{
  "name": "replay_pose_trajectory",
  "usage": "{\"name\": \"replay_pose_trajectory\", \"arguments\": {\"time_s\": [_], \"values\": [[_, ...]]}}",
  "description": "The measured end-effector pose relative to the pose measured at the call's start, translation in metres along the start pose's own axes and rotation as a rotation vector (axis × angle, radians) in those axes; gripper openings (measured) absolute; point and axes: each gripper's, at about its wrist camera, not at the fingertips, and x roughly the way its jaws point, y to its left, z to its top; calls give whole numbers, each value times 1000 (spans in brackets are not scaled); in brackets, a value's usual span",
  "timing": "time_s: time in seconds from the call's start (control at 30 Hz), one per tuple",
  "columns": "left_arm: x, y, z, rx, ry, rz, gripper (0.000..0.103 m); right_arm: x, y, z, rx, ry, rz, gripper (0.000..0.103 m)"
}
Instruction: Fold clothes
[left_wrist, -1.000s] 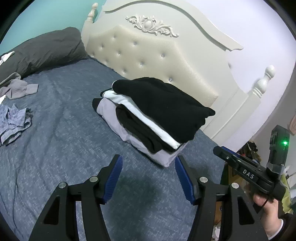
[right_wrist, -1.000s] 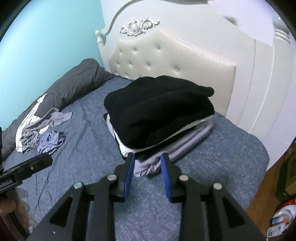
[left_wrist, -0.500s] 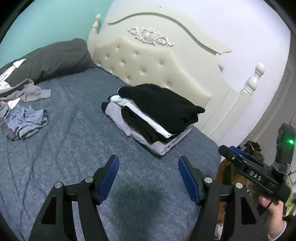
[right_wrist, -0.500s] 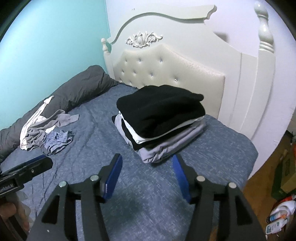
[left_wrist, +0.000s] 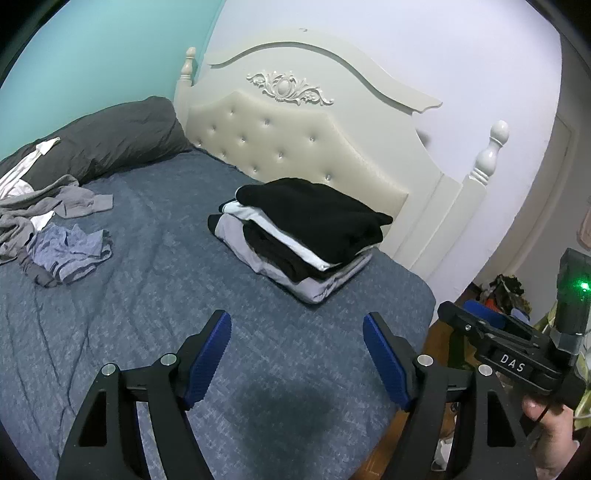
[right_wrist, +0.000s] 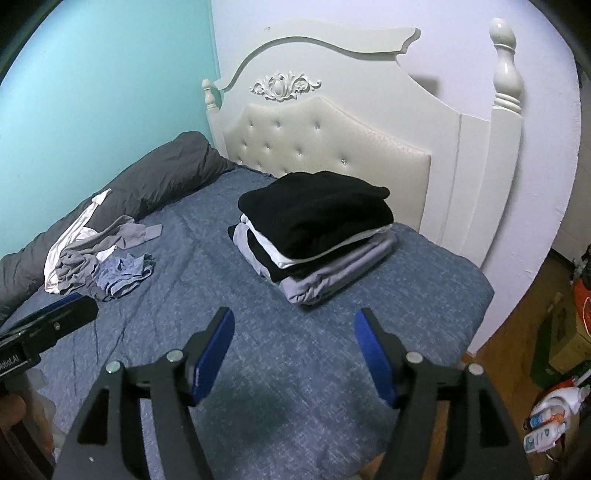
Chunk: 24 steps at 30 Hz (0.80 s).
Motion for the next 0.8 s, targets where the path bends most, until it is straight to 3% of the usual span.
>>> {"name": "replay_pose_trajectory", "arguments": {"time_s": [0.8], "values": [[-49, -21, -23, 37, -43, 30, 88, -54, 1, -29, 39, -21, 26, 89]]}}
